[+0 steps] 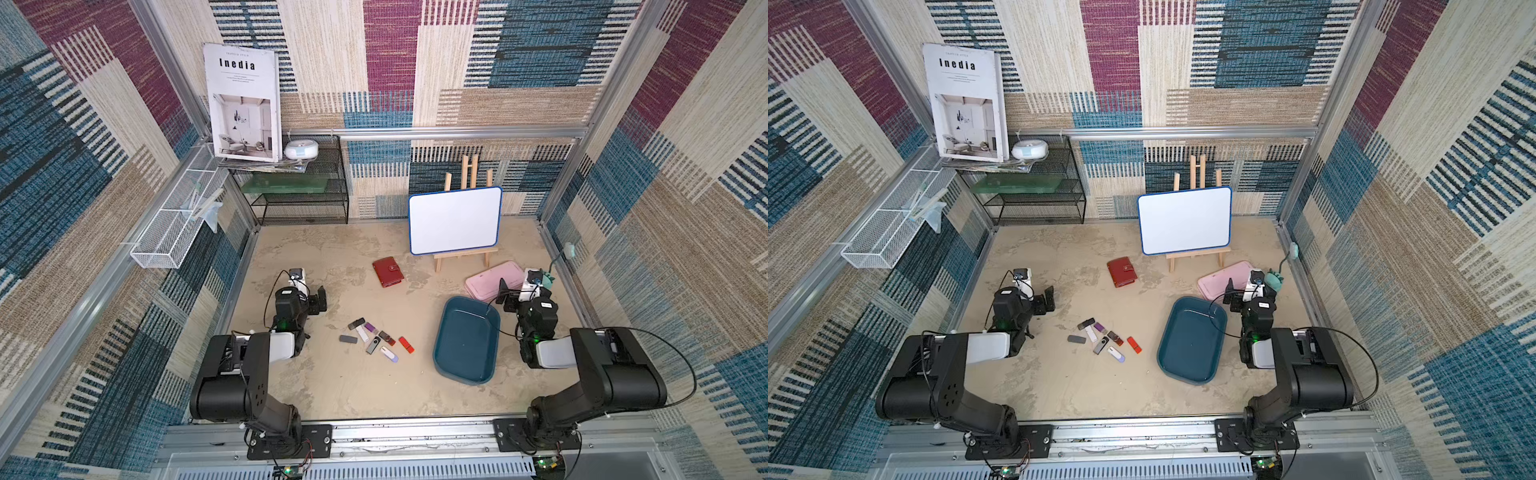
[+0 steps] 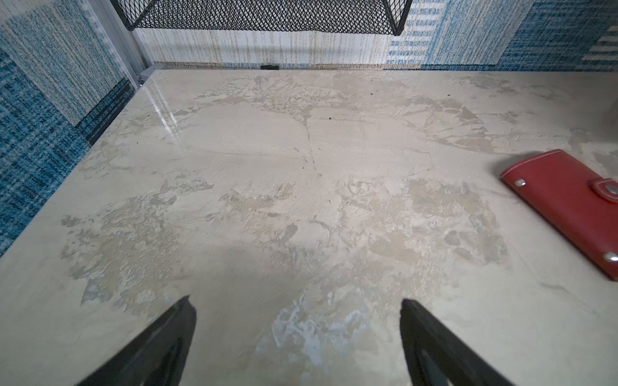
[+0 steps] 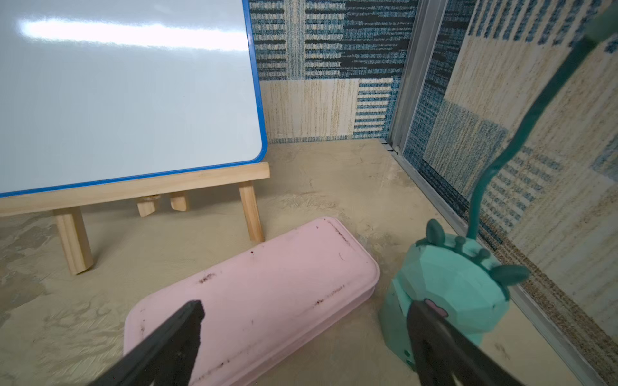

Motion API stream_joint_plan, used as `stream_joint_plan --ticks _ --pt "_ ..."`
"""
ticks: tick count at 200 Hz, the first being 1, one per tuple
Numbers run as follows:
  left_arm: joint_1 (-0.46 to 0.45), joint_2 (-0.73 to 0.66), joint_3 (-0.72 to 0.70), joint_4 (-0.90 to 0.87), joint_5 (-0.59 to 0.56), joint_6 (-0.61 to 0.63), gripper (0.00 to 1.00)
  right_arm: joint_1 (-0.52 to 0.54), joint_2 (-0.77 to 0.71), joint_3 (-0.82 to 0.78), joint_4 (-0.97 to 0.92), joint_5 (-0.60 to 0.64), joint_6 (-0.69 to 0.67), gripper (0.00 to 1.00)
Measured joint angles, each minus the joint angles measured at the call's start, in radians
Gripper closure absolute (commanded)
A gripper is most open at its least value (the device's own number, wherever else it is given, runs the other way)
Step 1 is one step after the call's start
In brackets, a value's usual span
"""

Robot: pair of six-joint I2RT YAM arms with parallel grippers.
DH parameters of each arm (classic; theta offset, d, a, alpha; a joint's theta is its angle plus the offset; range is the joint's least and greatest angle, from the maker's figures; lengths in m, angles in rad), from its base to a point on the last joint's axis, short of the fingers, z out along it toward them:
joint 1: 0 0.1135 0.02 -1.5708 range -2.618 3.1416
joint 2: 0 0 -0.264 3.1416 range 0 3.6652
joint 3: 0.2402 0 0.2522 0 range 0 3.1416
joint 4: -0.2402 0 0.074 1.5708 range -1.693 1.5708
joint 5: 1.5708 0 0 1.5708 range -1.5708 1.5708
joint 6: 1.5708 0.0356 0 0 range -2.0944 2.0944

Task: Put the usb flash drive into the storage box
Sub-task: Pick up the USB flash from the center of the board.

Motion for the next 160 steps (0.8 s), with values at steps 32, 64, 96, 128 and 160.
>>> stream_joint_plan --ticks 32,64,96,128,160 --pt "0.0 0.0 0.0 0.0 0.0 0.0 0.01 0.001 0.0 -0.002 0.0 -0.012 -0.001 0.01" --pt "0.0 0.0 0.0 0.0 0.0 0.0 0.01 0.001 0.0 -0.003 0.0 -0.015 -0.001 0.01" --pt "0.0 0.0 0.0 0.0 0.0 0.0 0.01 0.002 0.0 -0.003 0.0 -0.015 -0.001 0.01" --pt "0.0 0.0 0.0 0.0 0.0 0.0 0.01 0.002 0.0 -0.003 0.0 -0.015 -0.001 0.01" --pt "0.0 0.0 0.0 0.0 0.0 0.0 0.01 0.002 0.0 -0.003 0.0 -0.015 -0.001 0.01"
